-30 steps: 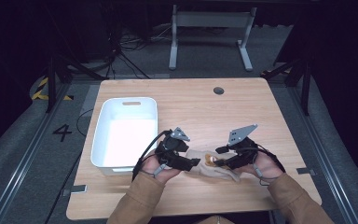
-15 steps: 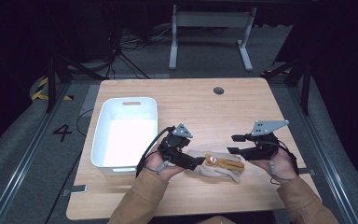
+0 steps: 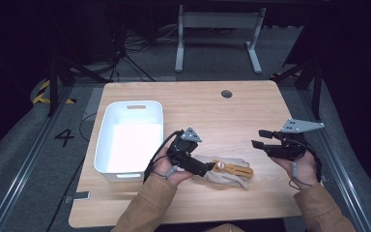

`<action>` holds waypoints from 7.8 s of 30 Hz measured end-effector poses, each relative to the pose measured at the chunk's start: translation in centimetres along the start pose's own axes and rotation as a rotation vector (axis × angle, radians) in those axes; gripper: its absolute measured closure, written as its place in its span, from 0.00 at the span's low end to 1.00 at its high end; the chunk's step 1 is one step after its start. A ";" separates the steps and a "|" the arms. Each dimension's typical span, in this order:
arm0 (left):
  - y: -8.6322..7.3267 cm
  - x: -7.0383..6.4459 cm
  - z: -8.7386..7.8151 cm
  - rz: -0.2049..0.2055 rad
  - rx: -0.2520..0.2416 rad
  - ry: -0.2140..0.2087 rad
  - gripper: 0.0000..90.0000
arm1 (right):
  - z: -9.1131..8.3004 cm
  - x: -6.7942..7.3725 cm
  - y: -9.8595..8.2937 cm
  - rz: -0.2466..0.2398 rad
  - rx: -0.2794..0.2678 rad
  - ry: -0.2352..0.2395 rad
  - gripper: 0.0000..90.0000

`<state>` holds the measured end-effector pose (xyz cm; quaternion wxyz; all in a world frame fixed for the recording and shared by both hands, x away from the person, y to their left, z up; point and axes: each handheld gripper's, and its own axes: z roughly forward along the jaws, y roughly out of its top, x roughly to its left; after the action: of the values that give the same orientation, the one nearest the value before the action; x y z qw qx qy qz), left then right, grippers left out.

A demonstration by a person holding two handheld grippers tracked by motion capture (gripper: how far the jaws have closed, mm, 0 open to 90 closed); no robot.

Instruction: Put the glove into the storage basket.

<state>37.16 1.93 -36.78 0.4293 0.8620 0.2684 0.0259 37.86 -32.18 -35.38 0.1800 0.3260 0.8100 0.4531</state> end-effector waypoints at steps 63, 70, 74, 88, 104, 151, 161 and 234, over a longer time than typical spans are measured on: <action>-2.8 2.0 8.6 0.230 0.167 -0.124 0.00 | 0.2 -2.2 -1.4 0.071 0.027 -0.059 0.51; -3.2 1.7 8.9 0.248 0.185 -0.145 0.00 | 0.2 -2.2 -1.4 0.071 0.024 -0.058 0.51; -3.4 1.7 9.2 0.251 0.203 -0.141 0.00 | 0.2 -2.2 -1.4 0.072 0.023 -0.058 0.51; -3.8 0.6 10.6 0.315 0.274 -0.060 0.00 | 0.2 -2.2 -1.4 0.071 0.028 -0.057 0.51; -2.8 0.1 9.5 0.273 0.325 0.001 0.48 | 0.4 -2.0 -1.3 0.069 0.036 -0.048 0.53; 0.2 -0.4 5.4 0.188 0.261 -0.073 0.79 | 0.0 -2.6 -1.6 0.077 0.030 -0.070 0.55; 0.9 -0.7 3.8 0.142 0.198 -0.075 0.78 | 0.4 -3.3 -1.7 0.085 0.028 -0.073 0.57; 6.8 4.1 -6.8 -0.314 0.310 0.326 0.76 | 7.8 -6.4 -1.8 0.018 0.381 -0.034 0.90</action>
<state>41.80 5.57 -28.19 0.2422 0.8497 0.4649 0.0562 46.44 -32.46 -41.04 0.1245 0.3688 0.8751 0.2875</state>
